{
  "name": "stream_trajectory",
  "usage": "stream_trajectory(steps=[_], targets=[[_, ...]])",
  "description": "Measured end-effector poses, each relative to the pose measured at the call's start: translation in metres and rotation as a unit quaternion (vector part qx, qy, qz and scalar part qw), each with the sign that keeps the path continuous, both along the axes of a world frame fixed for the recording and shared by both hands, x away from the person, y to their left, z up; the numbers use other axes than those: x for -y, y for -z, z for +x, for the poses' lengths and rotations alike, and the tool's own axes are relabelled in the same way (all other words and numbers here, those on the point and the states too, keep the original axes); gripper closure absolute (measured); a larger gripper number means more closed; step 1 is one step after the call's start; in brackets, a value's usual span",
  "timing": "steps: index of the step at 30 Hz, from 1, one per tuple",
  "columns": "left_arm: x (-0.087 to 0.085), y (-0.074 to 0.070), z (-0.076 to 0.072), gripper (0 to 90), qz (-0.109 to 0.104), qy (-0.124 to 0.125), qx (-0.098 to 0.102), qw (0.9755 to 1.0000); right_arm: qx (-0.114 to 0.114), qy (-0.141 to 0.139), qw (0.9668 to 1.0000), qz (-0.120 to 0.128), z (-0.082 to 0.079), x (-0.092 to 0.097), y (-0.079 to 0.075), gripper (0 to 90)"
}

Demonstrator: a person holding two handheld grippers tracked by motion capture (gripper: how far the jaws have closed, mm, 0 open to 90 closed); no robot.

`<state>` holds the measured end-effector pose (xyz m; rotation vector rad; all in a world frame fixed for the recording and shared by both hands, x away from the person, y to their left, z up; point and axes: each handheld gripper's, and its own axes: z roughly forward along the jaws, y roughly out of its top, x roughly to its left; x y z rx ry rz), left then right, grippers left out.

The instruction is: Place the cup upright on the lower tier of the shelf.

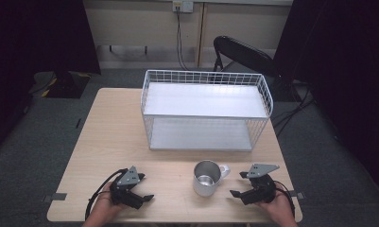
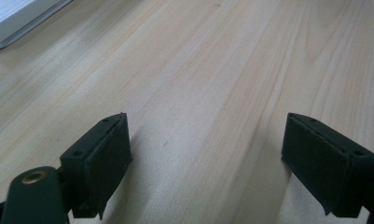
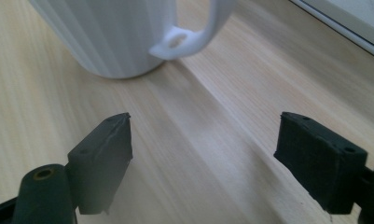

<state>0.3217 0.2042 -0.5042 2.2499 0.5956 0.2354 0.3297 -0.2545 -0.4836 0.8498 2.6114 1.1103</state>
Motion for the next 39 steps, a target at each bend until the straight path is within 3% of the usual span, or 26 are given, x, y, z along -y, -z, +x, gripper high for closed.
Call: stream_trajectory(steps=[16,39], targets=[[0.0,0.0,0.0,15.0,0.0,0.0,0.0,1.0,0.002,-0.035,0.9993,0.013,-0.011,-0.011,-0.036,17.0],[0.0,0.0,0.0,15.1,0.0,0.0,0.0,1.0,0.016,-0.087,0.9959,0.018,-0.012,-0.043,-0.071,16.6]])
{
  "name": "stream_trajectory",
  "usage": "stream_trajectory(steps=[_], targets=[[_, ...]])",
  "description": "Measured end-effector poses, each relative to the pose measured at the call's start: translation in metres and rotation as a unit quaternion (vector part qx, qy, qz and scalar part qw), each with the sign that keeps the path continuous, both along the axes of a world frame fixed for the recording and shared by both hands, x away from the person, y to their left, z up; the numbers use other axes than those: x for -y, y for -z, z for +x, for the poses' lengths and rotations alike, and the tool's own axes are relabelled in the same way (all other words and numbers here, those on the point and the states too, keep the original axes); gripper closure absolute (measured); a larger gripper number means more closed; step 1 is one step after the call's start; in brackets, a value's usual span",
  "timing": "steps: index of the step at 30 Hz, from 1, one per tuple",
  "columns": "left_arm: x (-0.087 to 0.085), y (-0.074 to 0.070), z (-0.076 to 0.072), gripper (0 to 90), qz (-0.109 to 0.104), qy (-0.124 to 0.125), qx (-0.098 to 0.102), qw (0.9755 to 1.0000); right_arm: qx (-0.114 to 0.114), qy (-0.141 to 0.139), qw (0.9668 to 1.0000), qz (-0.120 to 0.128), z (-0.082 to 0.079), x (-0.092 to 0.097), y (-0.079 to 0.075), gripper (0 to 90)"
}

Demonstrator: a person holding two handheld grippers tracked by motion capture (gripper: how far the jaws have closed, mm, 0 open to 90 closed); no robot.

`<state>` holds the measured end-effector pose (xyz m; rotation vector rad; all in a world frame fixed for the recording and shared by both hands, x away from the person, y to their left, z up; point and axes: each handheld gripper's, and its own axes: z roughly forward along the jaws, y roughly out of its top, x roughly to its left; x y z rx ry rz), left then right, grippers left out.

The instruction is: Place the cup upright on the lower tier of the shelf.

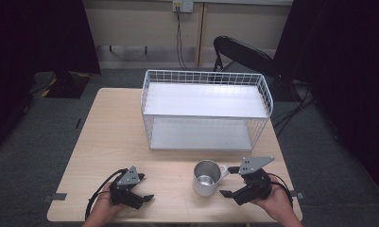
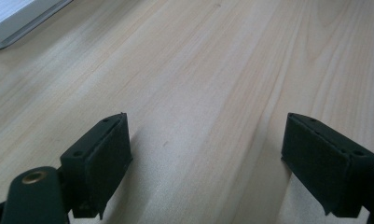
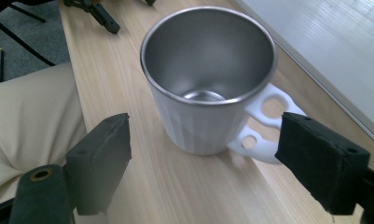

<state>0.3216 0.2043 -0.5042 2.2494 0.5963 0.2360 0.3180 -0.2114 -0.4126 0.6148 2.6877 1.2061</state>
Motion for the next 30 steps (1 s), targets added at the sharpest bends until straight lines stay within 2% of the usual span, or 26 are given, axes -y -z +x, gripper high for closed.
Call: stream_trajectory(steps=[14,25,30], targets=[[0.0,0.0,0.0,15.2,0.0,0.0,0.0,1.0,0.013,-0.023,0.9996,0.0,0.0,-0.022,-0.008,16.7],[0.0,0.0,0.0,15.4,0.0,0.0,0.0,1.0,0.02,-0.045,0.9988,-0.002,0.0,-0.043,-0.005,17.1],[0.0,0.0,0.0,15.3,0.0,0.0,0.0,1.0,0.022,-0.05,0.9985,-0.006,0.001,-0.049,-0.002,20.5]])
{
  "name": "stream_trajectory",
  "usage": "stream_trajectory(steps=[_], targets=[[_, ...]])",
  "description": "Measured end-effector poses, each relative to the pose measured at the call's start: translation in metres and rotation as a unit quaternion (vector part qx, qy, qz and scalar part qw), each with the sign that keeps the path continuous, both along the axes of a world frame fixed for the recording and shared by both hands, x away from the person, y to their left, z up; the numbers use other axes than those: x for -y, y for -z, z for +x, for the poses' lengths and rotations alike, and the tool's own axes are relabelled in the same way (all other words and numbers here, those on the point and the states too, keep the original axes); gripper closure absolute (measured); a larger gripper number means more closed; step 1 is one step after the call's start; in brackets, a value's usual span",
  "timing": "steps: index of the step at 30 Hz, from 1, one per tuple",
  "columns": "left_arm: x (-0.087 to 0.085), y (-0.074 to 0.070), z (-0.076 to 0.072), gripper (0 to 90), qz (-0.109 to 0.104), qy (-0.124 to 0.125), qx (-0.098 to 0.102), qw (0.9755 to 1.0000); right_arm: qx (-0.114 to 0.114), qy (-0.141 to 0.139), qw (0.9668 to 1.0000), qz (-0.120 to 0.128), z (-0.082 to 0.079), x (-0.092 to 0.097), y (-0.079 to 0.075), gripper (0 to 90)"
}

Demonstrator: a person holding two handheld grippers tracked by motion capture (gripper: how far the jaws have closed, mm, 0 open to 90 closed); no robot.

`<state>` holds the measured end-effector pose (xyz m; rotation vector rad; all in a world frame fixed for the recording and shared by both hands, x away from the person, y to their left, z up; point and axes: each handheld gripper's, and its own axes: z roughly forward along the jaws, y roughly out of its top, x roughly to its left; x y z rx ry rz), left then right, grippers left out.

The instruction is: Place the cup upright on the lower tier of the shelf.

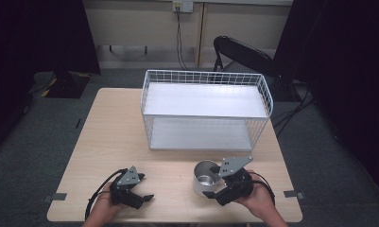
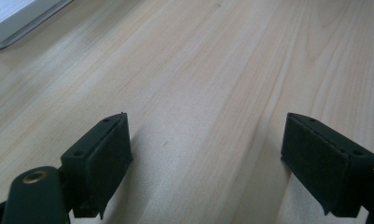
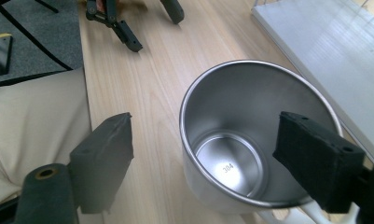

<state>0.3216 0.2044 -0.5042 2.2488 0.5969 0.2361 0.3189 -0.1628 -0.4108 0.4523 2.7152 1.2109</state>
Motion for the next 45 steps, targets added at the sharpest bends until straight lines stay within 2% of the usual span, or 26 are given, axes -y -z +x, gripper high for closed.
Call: stream_trajectory(steps=[1,5,19,21,31,35,39,41,45], targets=[[0.0,0.0,0.0,15.3,0.0,0.0,0.0,1.0,0.004,-0.006,1.0,-0.005,0.0,-0.002,0.002,24.6],[0.0,0.0,0.0,15.4,0.0,0.0,0.0,1.0,0.006,-0.011,0.9998,-0.016,-0.001,-0.005,0.007,27.8],[0.0,0.0,0.0,15.3,0.0,0.0,0.0,1.0,0.028,-0.01,0.998,-0.056,-0.003,-0.016,0.02,49.3],[0.0,0.0,0.0,15.3,0.0,0.0,0.0,1.0,0.036,-0.009,0.9976,-0.058,-0.004,-0.017,0.021,51.9],[0.0,0.0,0.0,15.3,0.0,0.0,0.0,1.0,0.037,-0.011,0.9977,-0.055,-0.003,-0.017,0.022,63.0],[0.0,0.0,0.0,15.3,0.0,0.0,0.0,1.0,0.036,-0.013,0.9973,-0.062,-0.002,-0.02,0.023,67.3],[0.0,0.0,0.0,15.3,0.0,0.0,0.0,1.0,0.035,-0.022,0.9971,-0.063,-0.001,-0.022,0.024,76.7],[0.0,0.0,0.0,15.3,0.0,0.0,0.0,1.0,0.043,-0.018,0.9969,-0.064,-0.002,-0.022,0.025,77.3],[0.0,0.0,0.0,15.3,0.0,0.0,0.0,1.0,0.039,-0.017,0.9972,-0.062,-0.002,-0.022,0.025,78.0]])
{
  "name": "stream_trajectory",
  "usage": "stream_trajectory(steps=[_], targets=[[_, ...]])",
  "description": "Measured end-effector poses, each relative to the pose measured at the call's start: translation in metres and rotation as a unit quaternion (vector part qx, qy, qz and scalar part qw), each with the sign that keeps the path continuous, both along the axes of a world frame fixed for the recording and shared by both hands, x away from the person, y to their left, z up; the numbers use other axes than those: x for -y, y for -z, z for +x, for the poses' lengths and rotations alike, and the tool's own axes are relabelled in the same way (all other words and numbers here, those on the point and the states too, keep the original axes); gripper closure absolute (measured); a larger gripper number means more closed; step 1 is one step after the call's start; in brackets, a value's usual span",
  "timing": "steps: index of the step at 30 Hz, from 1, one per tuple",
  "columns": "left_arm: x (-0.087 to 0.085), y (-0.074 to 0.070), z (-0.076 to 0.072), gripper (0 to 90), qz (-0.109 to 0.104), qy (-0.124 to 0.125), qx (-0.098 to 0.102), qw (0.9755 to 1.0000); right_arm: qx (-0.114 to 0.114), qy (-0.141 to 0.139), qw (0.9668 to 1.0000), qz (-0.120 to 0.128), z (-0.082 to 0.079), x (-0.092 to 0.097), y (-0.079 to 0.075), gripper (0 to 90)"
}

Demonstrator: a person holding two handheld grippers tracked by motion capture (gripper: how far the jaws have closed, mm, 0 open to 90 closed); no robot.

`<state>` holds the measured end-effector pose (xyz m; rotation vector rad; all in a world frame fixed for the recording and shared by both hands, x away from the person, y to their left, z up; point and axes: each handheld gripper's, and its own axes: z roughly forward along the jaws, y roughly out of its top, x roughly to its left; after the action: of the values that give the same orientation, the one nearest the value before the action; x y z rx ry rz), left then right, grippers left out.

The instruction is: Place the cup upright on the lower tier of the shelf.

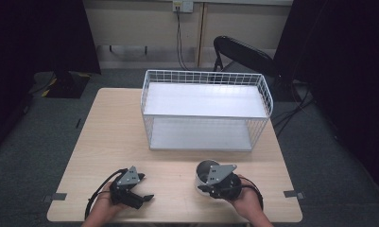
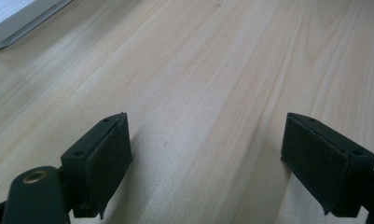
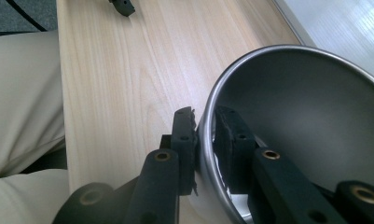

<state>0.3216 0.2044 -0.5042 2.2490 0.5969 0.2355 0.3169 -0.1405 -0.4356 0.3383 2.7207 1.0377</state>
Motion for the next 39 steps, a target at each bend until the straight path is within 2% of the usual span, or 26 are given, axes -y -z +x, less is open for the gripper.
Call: stream_trajectory(steps=[4,5,6,8,23,39], targets=[[0.0,0.0,0.0,15.3,0.0,0.0,0.0,1.0,-0.001,-0.009,1.0,-0.001,-0.001,0.001,-0.001,80.3],[0.0,0.0,0.0,15.4,0.0,0.0,0.0,1.0,0.002,-0.009,1.0,-0.004,-0.001,0.001,-0.001,81.9],[0.0,0.0,0.0,15.3,0.0,0.0,0.0,1.0,0.022,-0.011,0.9996,-0.014,-0.004,0.002,-0.002,83.2],[0.0,0.0,0.0,15.4,0.0,0.0,0.0,1.0,0.023,-0.008,0.9996,-0.013,-0.003,0.002,-0.002,83.3],[0.0,0.0,0.0,15.3,0.0,0.0,0.0,1.0,0.039,0.012,0.9991,0.011,0.008,0.009,-0.01,83.4],[0.0,0.0,0.0,15.3,0.0,0.0,0.0,1.0,0.07,0.039,0.9966,0.017,0.024,0.014,-0.013,83.4]])
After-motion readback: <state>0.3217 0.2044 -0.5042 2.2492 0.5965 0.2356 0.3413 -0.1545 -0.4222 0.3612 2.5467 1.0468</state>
